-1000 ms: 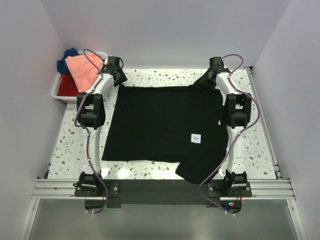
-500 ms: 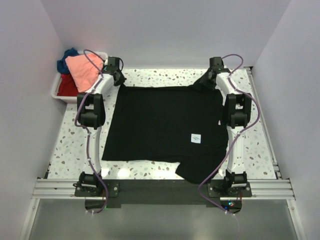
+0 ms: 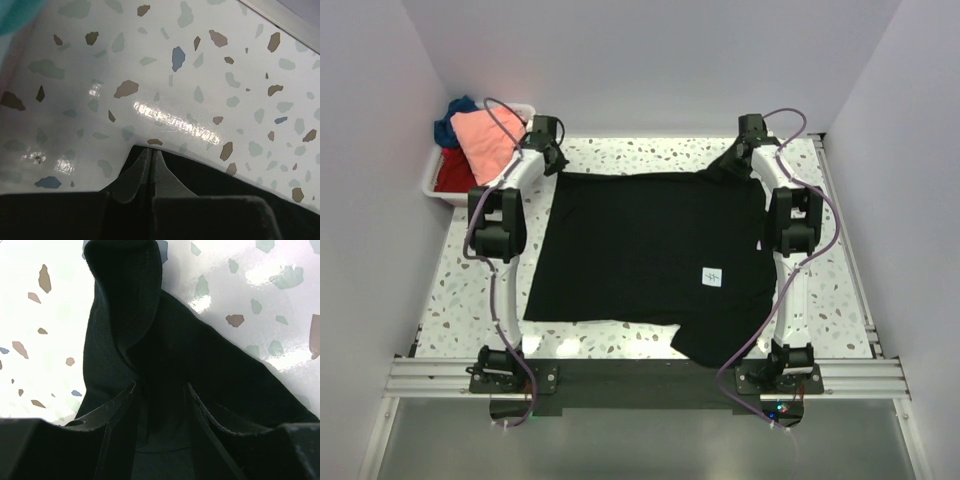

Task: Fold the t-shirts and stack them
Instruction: Fold the tshirt

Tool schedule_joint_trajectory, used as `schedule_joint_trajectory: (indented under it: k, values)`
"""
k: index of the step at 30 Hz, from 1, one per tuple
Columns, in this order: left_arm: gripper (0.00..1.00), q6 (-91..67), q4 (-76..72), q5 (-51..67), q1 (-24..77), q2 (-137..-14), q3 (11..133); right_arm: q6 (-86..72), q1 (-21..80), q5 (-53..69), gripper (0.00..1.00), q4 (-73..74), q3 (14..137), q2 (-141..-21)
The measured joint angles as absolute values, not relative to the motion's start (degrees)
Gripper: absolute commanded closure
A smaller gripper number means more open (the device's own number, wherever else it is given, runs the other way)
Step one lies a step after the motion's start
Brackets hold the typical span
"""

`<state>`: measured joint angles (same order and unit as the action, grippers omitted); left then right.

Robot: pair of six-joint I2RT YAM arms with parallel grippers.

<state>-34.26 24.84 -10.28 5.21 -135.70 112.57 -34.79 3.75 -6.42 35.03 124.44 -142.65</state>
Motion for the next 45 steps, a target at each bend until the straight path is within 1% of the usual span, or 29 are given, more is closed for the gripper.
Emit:
schedule_joint_trajectory:
  k: [5,9,14,19,23,27,33,40,45]
  values:
    - [1.0,-32.5,24.4,-11.3,5.2,-131.9,111.7,-34.7,3.7,-6.8,0.54,35.0,124.0,-142.3]
    - [1.0,-31.8,23.8,-11.3,5.2,-130.5,111.3,-34.2,3.7,-7.7,0.49,35.3,123.0,-141.4]
    - [1.0,-31.8,23.4,-11.3,5.3,-130.1,110.5,-32.9,3.7,-10.8,0.46,35.3,121.5,-140.1]
    - [1.0,-31.8,23.4,-11.2,5.3,-130.1,110.3,-31.9,3.7,-15.7,0.46,33.3,121.9,-139.4]
    - [1.0,-31.8,23.3,-11.1,5.3,-130.1,110.2,-31.9,3.6,-18.7,0.46,31.4,124.9,-139.7]
    - [1.0,-31.8,23.3,-11.1,5.3,-130.1,110.2,-31.9,3.5,-19.0,0.45,27.5,129.3,-141.2]
    - [1.0,-31.8,23.4,-11.1,5.3,-130.1,110.2,-32.0,3.4,-18.9,0.45,24.0,132.4,-145.0]
    - [1.0,-31.8,23.4,-11.1,5.3,-130.1,110.2,-32.7,3.3,-19.0,0.45,23.7,132.4,-147.6]
    - [1.0,-31.8,23.4,-11.1,5.3,-130.1,110.2,-33.8,3.1,-19.0,0.48,22.2,132.4,-147.8]
